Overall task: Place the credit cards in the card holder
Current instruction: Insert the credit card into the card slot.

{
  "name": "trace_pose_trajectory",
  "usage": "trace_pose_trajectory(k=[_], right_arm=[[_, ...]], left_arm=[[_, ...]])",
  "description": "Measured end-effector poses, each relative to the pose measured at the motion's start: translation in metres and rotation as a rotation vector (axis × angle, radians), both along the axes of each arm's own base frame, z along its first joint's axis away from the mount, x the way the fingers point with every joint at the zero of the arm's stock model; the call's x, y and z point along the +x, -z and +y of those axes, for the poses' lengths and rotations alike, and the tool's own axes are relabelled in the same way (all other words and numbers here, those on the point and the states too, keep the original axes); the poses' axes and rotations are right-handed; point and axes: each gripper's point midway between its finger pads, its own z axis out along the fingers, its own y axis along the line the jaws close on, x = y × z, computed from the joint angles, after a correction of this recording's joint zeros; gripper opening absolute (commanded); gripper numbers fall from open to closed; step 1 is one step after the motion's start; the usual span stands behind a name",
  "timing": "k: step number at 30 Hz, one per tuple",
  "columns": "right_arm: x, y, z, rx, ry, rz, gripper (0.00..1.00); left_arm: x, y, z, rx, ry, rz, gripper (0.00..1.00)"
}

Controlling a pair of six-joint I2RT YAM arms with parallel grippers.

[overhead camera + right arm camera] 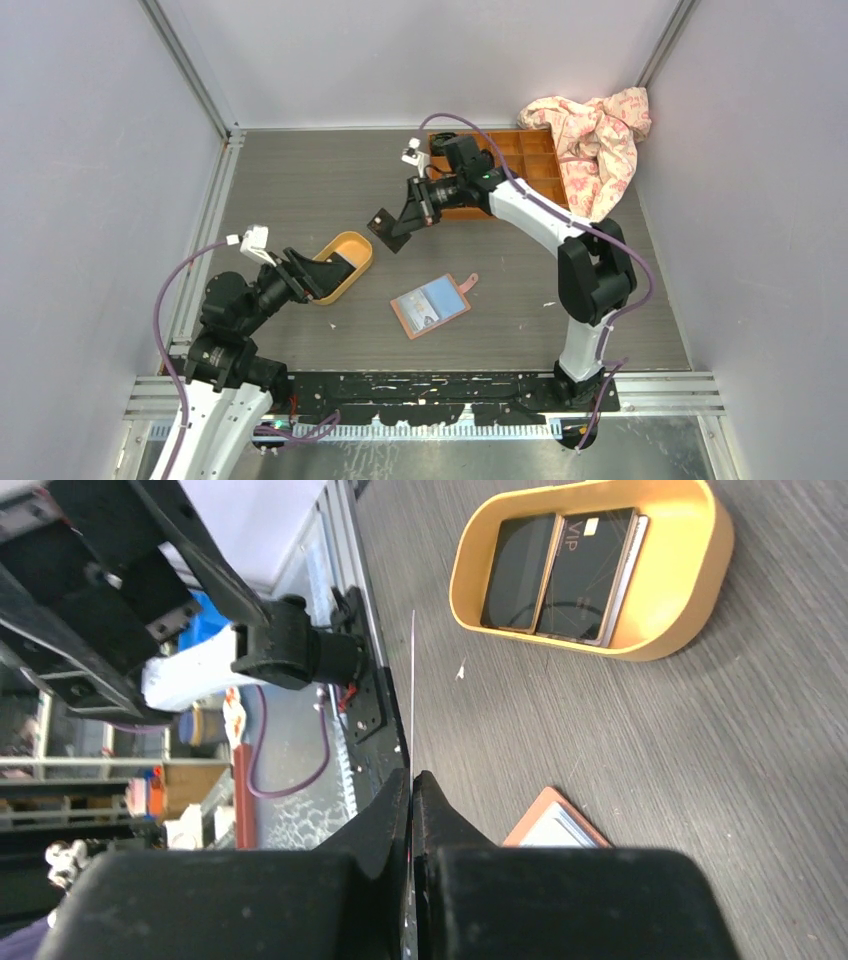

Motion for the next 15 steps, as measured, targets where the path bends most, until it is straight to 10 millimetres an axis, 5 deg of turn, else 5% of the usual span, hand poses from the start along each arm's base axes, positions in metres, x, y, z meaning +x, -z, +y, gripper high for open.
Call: trace_pose_trajectory(k=[15], right_arm=[[0.005, -0.031, -0.082, 0.133, 0.125, -0.027, 0.01]], left_arm=[[-0.018, -0.009, -0.035, -0.256, 0.169, 0.028, 0.7]])
